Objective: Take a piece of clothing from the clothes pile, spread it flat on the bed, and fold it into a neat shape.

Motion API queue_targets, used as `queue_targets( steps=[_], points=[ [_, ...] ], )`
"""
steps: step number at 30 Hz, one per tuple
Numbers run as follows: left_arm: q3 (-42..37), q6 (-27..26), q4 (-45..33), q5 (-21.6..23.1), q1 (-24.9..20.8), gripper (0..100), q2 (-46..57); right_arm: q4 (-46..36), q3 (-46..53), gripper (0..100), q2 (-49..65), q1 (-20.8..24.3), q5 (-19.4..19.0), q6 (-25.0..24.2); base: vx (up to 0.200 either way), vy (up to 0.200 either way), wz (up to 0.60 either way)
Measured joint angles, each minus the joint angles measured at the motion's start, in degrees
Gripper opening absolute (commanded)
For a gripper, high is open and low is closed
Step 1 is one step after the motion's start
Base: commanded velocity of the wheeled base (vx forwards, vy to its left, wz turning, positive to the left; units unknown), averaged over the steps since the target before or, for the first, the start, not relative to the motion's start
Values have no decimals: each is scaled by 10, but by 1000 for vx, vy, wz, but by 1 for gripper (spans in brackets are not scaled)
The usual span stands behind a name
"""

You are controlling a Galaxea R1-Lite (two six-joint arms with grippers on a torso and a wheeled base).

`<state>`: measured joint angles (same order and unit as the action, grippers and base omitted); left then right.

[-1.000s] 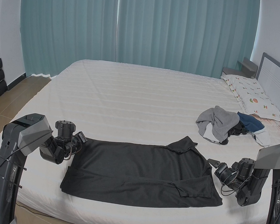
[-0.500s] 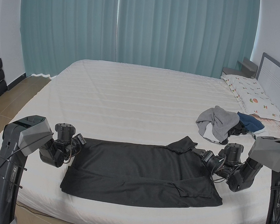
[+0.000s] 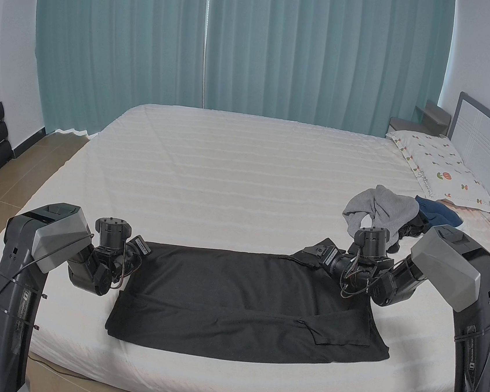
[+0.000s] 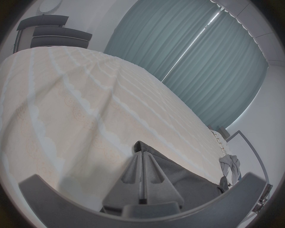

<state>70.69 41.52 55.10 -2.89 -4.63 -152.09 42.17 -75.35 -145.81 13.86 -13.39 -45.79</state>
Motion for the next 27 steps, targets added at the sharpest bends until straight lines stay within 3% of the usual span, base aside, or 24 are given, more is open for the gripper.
queue_targets(
  steps=[15, 19, 27],
  points=[
    [-2, 0, 4, 0, 0, 0, 0, -162, -242, 100, -88, 3, 58, 4, 0, 0, 0],
    [-2, 0, 4, 0, 0, 0, 0, -193, -300, 100, -115, 2, 93, 3, 0, 0, 0],
    [-1, 0, 4, -1, 0, 0, 0, -197, -314, 100, -107, -3, 110, -2, 0, 0, 0]
  ],
)
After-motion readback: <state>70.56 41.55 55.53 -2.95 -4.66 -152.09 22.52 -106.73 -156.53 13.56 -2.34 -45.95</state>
